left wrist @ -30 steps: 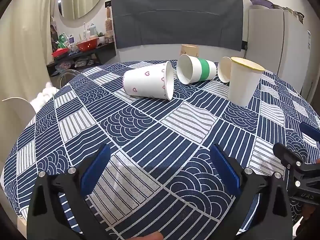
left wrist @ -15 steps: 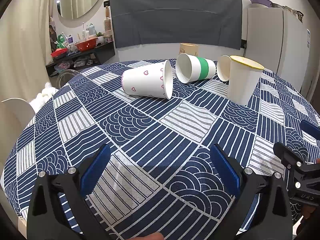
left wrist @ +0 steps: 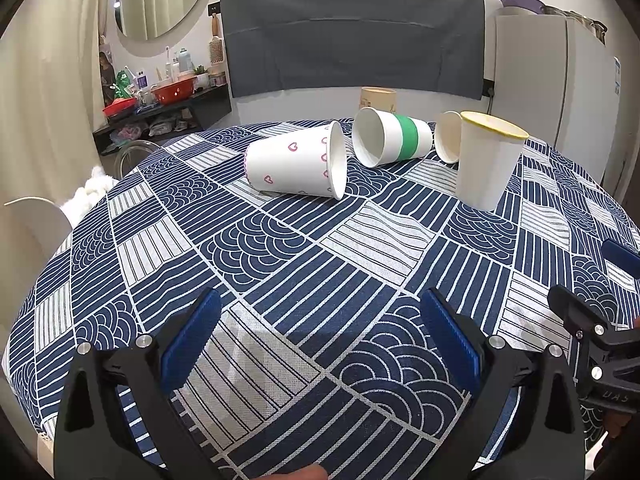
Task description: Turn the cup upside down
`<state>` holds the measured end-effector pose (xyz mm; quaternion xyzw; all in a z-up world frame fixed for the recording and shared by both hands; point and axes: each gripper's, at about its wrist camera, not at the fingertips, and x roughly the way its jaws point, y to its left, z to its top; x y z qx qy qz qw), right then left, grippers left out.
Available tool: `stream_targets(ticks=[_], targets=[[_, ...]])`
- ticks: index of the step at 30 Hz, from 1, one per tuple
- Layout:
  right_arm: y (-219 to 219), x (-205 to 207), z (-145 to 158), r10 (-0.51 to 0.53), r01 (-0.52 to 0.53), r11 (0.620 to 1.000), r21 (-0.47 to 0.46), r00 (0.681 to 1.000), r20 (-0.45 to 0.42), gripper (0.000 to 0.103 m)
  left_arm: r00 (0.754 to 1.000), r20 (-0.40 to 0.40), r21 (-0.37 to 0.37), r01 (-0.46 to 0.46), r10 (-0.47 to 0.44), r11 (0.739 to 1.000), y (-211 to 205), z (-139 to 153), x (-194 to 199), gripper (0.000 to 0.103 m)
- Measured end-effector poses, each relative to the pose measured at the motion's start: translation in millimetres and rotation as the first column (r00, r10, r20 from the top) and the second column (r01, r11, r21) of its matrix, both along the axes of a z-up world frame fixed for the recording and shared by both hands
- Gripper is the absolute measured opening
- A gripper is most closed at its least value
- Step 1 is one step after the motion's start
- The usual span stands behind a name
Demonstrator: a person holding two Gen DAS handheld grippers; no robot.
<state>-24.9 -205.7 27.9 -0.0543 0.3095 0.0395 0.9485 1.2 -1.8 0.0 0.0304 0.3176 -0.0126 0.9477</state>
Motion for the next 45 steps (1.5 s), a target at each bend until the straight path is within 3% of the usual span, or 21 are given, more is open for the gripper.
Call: stream_targets(ticks=[45], targets=[[1.4, -0.9, 1.1, 0.008, -0.008, 1.000, -0.012, 1.000, 0.005, 0.095, 1.000, 0.011, 0.007, 0.001, -0.002, 1.000, -1.3, 1.6, -2.2, 0.097]])
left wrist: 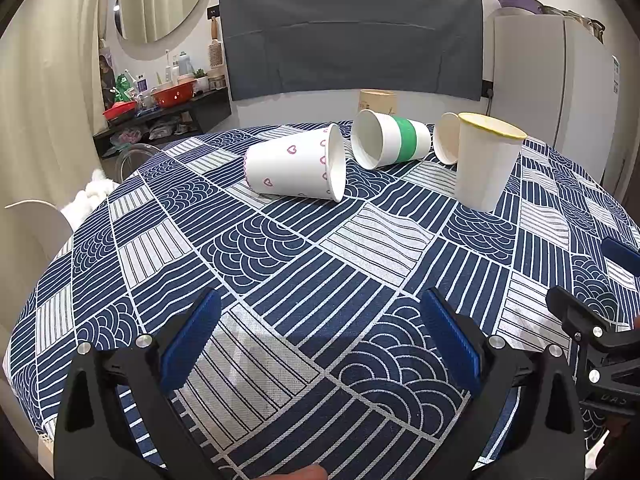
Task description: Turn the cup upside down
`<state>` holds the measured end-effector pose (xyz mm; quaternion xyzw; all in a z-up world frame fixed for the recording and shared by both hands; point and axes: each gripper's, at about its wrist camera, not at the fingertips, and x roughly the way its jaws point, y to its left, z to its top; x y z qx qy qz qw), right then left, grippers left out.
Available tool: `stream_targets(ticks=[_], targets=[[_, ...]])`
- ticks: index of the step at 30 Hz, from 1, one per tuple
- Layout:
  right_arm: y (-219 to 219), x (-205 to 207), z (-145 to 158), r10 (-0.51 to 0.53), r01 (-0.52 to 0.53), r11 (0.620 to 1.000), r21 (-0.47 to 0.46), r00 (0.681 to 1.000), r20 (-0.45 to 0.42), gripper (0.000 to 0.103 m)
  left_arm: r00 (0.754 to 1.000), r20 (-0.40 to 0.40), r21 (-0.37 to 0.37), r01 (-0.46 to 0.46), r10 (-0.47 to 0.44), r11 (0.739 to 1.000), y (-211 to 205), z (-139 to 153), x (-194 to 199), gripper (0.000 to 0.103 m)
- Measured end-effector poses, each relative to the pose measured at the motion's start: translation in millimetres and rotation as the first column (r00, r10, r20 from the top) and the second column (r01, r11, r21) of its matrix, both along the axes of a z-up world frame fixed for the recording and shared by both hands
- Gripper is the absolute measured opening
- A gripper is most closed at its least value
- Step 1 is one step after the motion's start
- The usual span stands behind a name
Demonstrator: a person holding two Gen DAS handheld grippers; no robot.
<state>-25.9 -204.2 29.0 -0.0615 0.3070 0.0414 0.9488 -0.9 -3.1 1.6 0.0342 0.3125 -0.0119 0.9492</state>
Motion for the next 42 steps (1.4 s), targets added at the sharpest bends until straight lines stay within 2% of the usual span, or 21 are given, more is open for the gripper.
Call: stream_targets(ticks=[13, 16, 21, 27, 31, 38, 42], targets=[[1, -1, 0, 0.004, -0.004, 1.000, -0.001, 1.000, 0.001, 0.095, 1.000, 0.022, 0.007, -0.005, 0.004, 1.000, 0, 1, -3, 0.097], [0, 4, -2, 0.026, -0.025, 1.000, 0.017, 0.999, -0.042, 0.095, 1.000, 0.000, -0.002, 0.027, -0.027, 1.000, 0, 0, -4, 0.097], [-10, 14, -5, 0.052, -0.041, 0.994, 0.098, 0.992, -0.116, 0.095, 0.998, -0.009, -0.010, 0.055, -0.055, 0.998, -2, 1, -4, 0.097], [-17, 20, 3, 0.038, -0.027, 0.995, 0.094, 0.992, -0.116, 0.095, 0.996, -0.004, -0.033, 0.089, -0.090, 0.995, -4, 13, -4, 0.097], [-20, 32, 14, 0.025, -0.015, 0.997, 0.082, 0.992, -0.121, 0.095, 0.994, -0.005, -0.046, 0.107, -0.108, 0.993, -5, 23, 0, 0.097], [-26, 64, 27, 0.045, -0.026, 0.991, 0.133, 0.989, -0.139, 0.095, 0.996, 0.010, -0.041, 0.091, -0.091, 0.995, 2, 41, 17, 0.097], [-27, 83, 31, 0.034, -0.018, 0.991, 0.129, 0.991, -0.129, 0.095, 0.996, 0.016, -0.037, 0.086, -0.085, 0.996, 6, 48, 30, 0.097]])
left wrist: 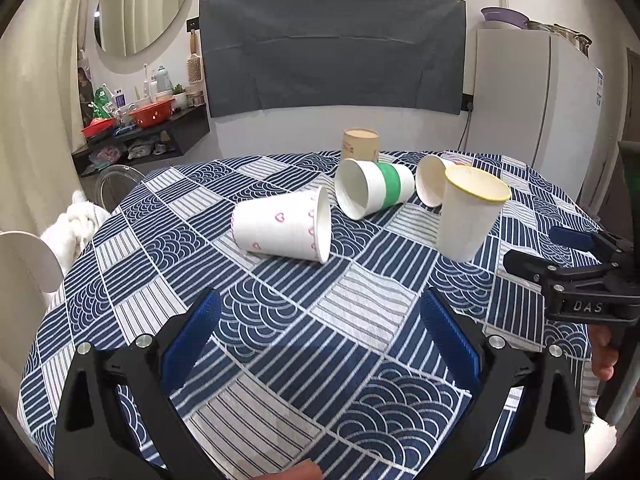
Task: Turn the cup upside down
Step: 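Move the right gripper to the yellow-rimmed white cup and grasp it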
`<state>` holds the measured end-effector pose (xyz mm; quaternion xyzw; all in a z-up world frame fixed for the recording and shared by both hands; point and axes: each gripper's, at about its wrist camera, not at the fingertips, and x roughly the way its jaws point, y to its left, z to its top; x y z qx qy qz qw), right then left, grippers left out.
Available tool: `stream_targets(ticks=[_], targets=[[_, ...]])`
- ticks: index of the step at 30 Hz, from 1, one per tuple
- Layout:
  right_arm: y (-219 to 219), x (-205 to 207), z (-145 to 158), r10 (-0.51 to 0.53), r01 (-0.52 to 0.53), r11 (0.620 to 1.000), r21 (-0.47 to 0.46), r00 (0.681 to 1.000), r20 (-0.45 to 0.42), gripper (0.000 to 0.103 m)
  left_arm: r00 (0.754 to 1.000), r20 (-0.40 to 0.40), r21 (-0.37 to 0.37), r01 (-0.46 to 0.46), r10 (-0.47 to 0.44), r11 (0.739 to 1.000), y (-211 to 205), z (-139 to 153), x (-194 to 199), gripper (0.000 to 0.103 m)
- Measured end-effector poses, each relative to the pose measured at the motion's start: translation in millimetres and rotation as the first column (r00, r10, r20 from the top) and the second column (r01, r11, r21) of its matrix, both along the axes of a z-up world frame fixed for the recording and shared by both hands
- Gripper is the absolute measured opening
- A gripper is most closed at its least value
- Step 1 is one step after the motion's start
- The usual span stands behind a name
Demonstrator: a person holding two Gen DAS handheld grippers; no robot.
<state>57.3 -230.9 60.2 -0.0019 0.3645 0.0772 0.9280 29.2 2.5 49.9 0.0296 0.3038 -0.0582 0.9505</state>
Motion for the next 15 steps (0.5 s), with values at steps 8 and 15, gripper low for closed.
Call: stream_targets(ticks=[8, 15], targets=[[10, 45, -2, 0.029, -0.029, 1.000, 0.004, 1.000, 0.007, 0.095, 1.000, -0.008, 0.027, -0.011, 0.011, 1.000, 1, 3, 19, 0.097], [12, 73, -9, 0.038, -0.037, 0.999, 0.024, 0.999, -0.009, 0.059, 1.000, -0.029, 0.011, -0.002, 0.002, 1.000, 7, 0, 24, 0.097]])
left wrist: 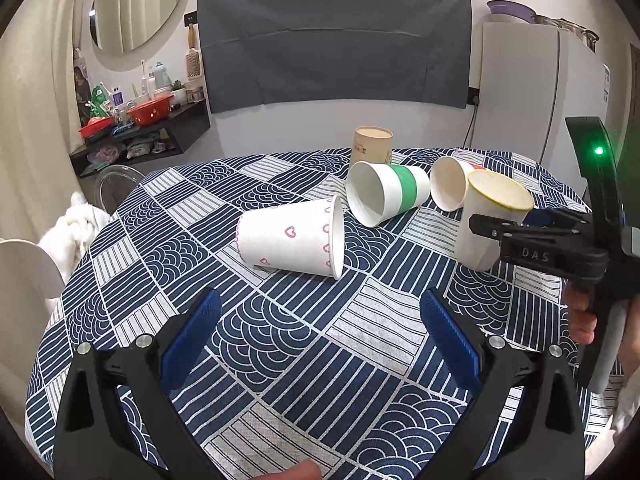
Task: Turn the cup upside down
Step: 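Move the right gripper to the yellow-rimmed white cup and grasp it, then lift the yellow-rimmed cup with the right gripper and tip it rim-down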
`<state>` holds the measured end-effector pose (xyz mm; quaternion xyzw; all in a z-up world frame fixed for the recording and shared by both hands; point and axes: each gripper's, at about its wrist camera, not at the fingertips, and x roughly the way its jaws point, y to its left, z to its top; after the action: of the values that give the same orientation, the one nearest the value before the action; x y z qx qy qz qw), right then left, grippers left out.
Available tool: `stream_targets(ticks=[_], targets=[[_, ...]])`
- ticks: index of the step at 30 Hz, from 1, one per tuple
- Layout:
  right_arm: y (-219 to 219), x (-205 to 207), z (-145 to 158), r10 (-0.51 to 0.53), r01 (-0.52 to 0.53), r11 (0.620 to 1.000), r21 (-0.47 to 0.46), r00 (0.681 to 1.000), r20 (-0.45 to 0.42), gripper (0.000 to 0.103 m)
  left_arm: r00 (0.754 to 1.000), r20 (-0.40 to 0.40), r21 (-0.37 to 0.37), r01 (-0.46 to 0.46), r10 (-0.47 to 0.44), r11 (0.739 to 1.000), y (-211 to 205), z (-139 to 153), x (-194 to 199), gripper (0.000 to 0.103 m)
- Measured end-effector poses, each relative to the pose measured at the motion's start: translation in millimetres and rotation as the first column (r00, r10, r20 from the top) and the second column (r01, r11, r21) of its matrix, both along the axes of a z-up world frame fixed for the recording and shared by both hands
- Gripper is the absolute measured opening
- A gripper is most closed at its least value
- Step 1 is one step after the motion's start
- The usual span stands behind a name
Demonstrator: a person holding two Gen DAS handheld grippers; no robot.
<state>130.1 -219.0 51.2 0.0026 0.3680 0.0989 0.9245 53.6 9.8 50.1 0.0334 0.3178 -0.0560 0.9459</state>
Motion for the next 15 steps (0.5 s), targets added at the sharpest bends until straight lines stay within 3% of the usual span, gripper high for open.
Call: stream_targets(ticks=[5, 10, 15], targets=[[-22, -6, 8, -0.014, 0.016, 0.990, 0.141, 1.000, -0.016, 0.059, 1.000, -0.009, -0.041, -0.013, 0.013, 0.999, 10, -1, -4, 0.097], [-33, -18, 14, 0.005, 0.016, 0.955, 0.295, 0.997, -0.072, 0.059, 0.999, -0.037, -0.069, 0.015, -0.017, 0.997, 13, -3, -9, 0.097], [-29, -20, 12, 0.096, -0.004, 0.877, 0.480, 0.981, -0.167, 0.059, 0.999, -0.039, -0.070, 0.020, -0.022, 0.997, 18, 0, -23, 0.097]])
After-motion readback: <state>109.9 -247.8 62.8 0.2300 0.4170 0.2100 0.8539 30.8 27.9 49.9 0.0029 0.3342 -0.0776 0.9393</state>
